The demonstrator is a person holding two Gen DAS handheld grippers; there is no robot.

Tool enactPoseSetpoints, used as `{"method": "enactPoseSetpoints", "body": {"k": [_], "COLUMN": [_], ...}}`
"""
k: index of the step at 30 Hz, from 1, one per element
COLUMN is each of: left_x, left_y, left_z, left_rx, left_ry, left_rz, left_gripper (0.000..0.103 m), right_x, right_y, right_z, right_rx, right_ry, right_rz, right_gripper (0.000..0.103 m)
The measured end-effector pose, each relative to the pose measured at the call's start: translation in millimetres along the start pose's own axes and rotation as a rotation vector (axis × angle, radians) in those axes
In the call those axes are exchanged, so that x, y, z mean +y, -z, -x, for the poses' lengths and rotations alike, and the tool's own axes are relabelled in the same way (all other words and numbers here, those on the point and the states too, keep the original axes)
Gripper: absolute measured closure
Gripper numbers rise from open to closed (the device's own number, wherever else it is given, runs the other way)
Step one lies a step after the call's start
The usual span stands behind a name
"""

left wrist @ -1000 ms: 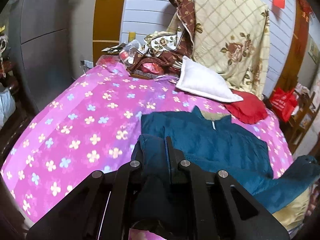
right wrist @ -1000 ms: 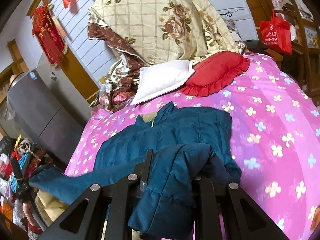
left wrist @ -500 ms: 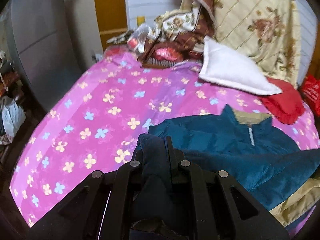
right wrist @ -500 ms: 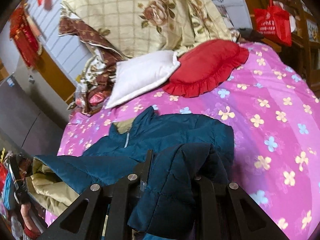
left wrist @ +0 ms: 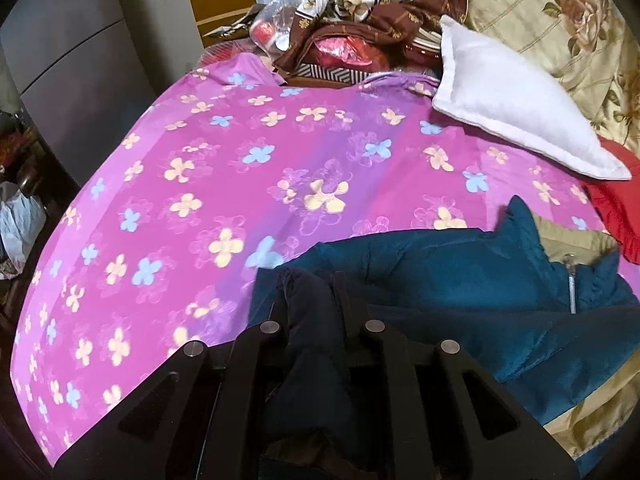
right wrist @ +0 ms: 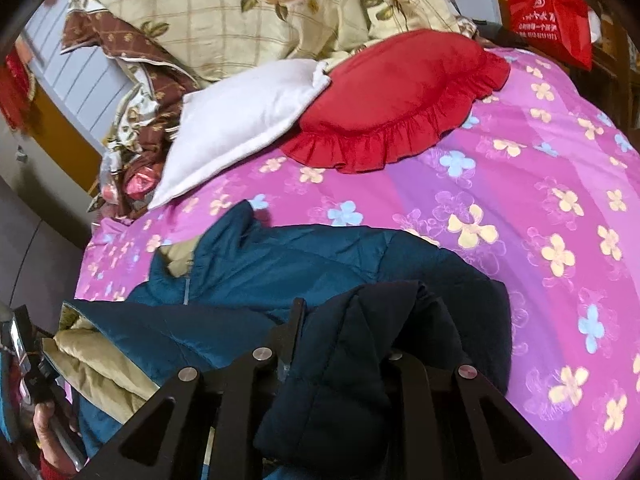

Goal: Fold large clothes

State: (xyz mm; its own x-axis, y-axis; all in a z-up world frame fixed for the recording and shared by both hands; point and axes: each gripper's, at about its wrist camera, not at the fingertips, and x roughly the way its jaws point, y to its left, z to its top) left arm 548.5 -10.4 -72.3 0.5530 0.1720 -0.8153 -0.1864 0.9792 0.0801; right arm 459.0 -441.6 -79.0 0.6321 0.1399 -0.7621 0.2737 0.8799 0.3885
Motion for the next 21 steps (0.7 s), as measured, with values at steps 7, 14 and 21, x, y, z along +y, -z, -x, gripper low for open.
{"method": "enactPoseSetpoints", "body": {"k": [7,14,21], "left_x": [7.8,64.3,106.3], "left_y": [-7.1,-20.1,-42.8], "left_z": [-6.3,42.7,99.3], "left_rx": [0.024,0.005,-0.082], "left_ry": [0.098,0.440,0.629], "left_rz": [0.024,0.234,0.403], "left_gripper": [0.088,0.066,0.037], "right_x": [-13.3,-22.6,-14.5], "right_y": [-1.3,-4.1,-10.8], "right_z": [-11.2,30.0,75.3], "right_rx": [-0.003,-0.066,-0.149], "right_ry": [-0.057,-0.301,-0.400], "right_rz": [-0.077,-0.176,-0.219], "right_gripper": [0.075,0.030,0.022]}}
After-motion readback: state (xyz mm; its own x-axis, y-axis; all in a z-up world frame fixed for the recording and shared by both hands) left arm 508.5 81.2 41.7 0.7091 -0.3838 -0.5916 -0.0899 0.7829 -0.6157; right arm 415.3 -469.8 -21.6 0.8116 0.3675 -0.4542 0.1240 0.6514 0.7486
